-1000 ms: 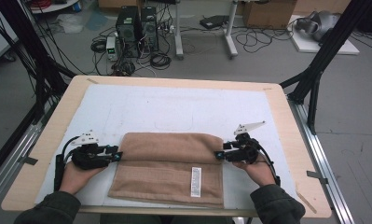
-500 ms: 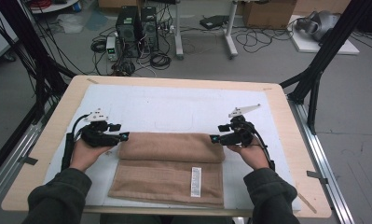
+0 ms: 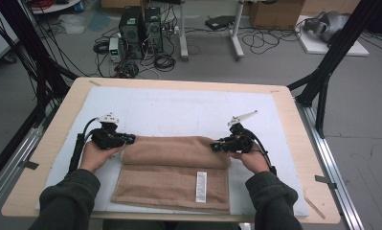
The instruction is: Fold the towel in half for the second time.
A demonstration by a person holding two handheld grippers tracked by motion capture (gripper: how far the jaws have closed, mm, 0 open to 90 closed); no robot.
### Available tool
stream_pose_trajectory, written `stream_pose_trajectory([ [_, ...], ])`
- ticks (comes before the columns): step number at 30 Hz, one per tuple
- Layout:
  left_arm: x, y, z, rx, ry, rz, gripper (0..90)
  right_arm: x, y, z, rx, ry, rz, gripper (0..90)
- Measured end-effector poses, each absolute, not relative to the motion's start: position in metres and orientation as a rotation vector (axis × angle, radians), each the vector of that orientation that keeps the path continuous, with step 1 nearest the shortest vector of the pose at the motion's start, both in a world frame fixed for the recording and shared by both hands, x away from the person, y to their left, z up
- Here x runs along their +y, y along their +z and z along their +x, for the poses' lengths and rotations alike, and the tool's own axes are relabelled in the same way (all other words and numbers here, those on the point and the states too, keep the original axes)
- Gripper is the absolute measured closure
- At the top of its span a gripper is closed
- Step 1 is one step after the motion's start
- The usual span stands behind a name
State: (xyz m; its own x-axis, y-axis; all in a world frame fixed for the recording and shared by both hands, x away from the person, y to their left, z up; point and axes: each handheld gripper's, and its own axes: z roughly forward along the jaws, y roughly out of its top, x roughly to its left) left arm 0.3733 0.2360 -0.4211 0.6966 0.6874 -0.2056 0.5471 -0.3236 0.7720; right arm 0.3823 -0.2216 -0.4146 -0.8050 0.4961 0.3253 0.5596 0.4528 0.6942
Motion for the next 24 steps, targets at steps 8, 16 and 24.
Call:
stream_pose_trajectory([
  [8,0.258,-0.384,0.313,0.794,0.237,1.898,85.6,-0.224,-0.372,0.338,-2.654,-1.486,-0.754,73.8],
  [16,0.269,-0.374,0.253,0.699,0.251,1.934,64.9,-0.238,-0.36,0.286,-2.574,-1.578,-0.589,58.6],
  [24,0.253,-0.399,0.276,0.746,0.29,1.983,57.4,-0.235,-0.387,0.304,-2.712,-1.479,-0.739,52.1],
])
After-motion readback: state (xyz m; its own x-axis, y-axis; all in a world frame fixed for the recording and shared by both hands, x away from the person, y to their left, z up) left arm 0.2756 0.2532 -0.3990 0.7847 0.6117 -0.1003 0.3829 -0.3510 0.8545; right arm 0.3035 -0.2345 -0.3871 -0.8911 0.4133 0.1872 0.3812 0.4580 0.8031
